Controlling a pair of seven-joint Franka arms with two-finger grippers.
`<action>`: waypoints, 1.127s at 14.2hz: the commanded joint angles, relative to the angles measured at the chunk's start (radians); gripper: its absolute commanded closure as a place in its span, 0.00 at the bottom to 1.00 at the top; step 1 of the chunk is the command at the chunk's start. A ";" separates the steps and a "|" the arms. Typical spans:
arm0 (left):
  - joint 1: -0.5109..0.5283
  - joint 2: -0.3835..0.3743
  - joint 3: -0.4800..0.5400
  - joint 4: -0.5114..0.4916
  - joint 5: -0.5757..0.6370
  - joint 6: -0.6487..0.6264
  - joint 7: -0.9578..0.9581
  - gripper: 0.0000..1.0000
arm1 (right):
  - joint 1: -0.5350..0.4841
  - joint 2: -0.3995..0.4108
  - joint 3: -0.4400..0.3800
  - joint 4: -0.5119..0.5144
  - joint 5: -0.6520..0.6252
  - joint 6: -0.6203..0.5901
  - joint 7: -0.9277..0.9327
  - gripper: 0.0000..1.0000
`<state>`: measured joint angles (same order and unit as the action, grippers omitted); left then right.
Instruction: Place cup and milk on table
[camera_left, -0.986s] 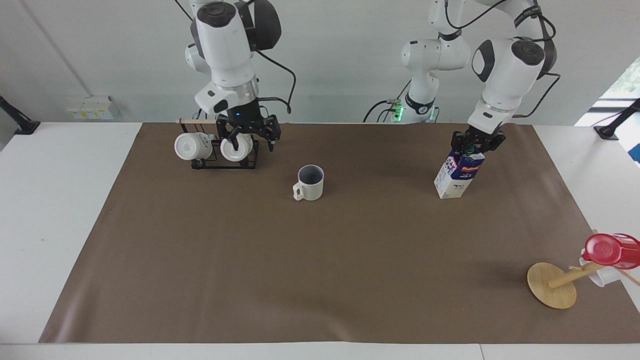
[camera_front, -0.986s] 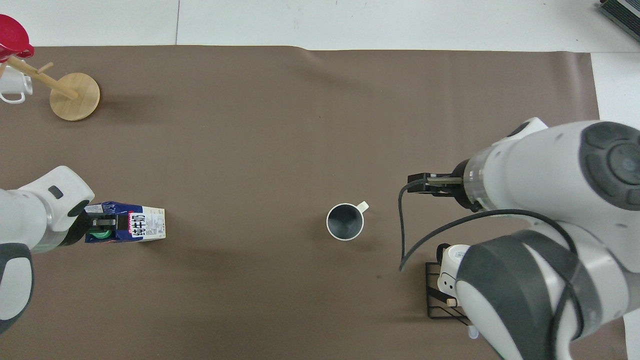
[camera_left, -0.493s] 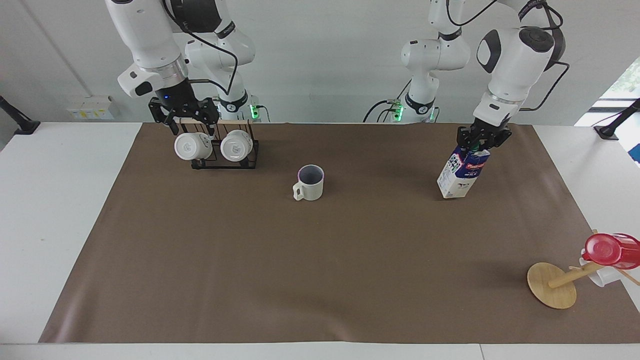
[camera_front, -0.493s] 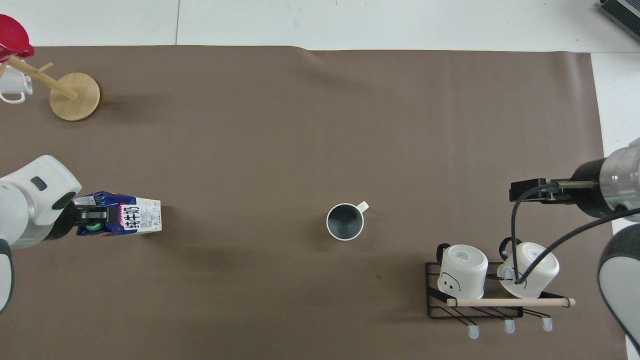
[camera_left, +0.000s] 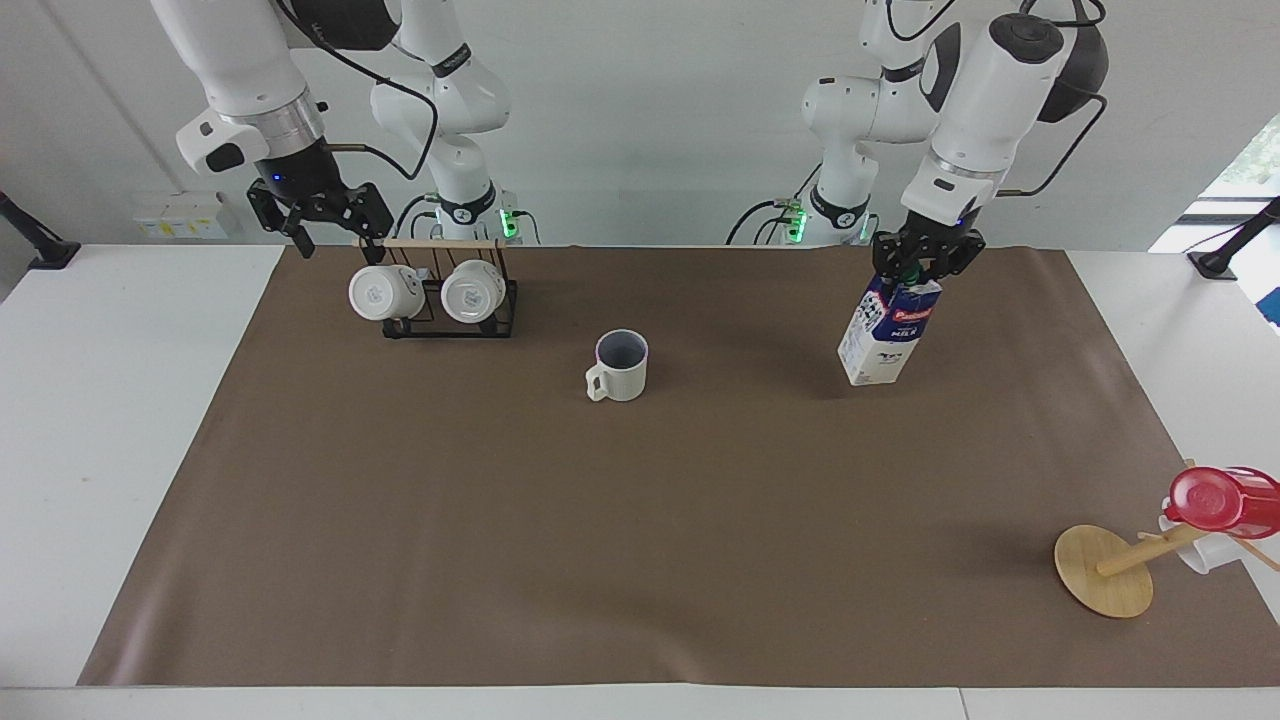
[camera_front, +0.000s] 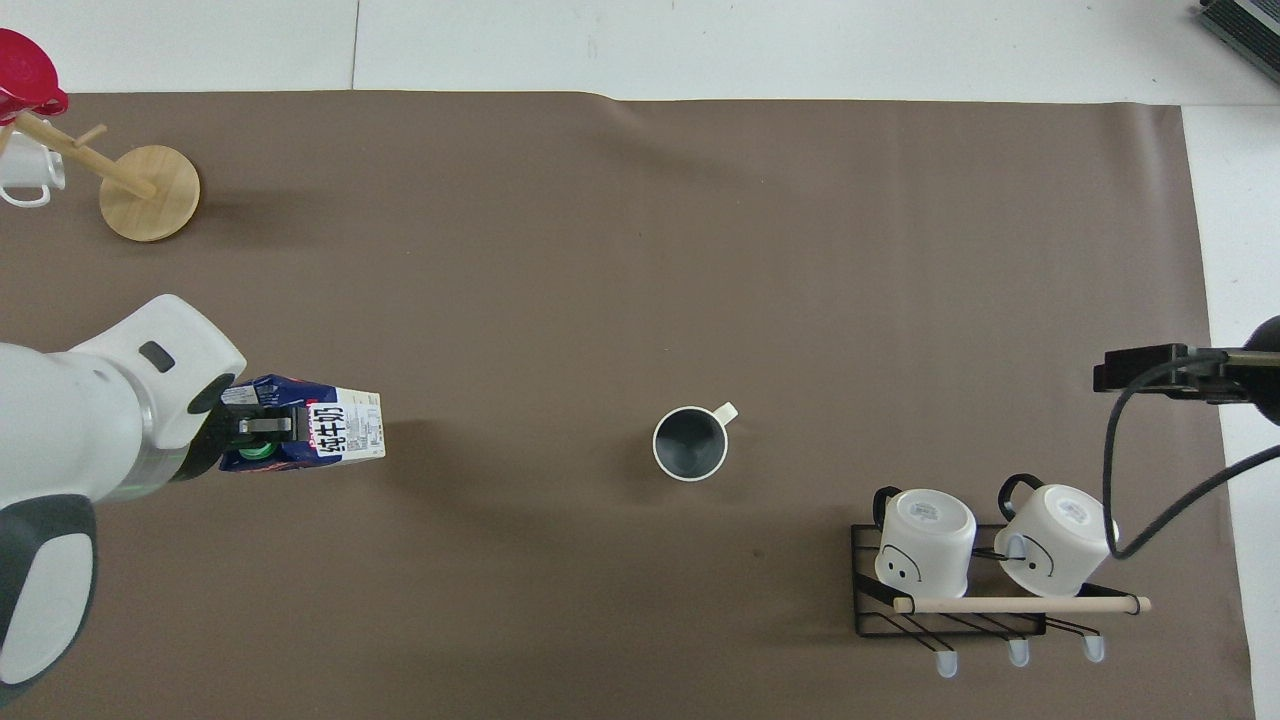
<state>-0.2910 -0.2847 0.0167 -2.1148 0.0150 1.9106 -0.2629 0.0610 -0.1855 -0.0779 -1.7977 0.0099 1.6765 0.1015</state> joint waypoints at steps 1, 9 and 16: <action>-0.072 0.019 0.014 0.042 0.017 -0.030 -0.088 0.47 | -0.020 0.061 0.006 0.121 -0.004 -0.084 -0.022 0.00; -0.213 0.101 0.006 0.154 0.006 -0.062 -0.244 0.48 | -0.032 0.080 0.006 0.224 -0.005 -0.159 -0.025 0.00; -0.338 0.188 0.002 0.187 0.008 -0.015 -0.423 0.49 | -0.029 0.069 0.004 0.213 -0.041 -0.156 -0.040 0.00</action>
<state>-0.5818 -0.1339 0.0041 -1.9589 0.0144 1.8883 -0.6288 0.0417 -0.1207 -0.0789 -1.5926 -0.0295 1.5358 0.0930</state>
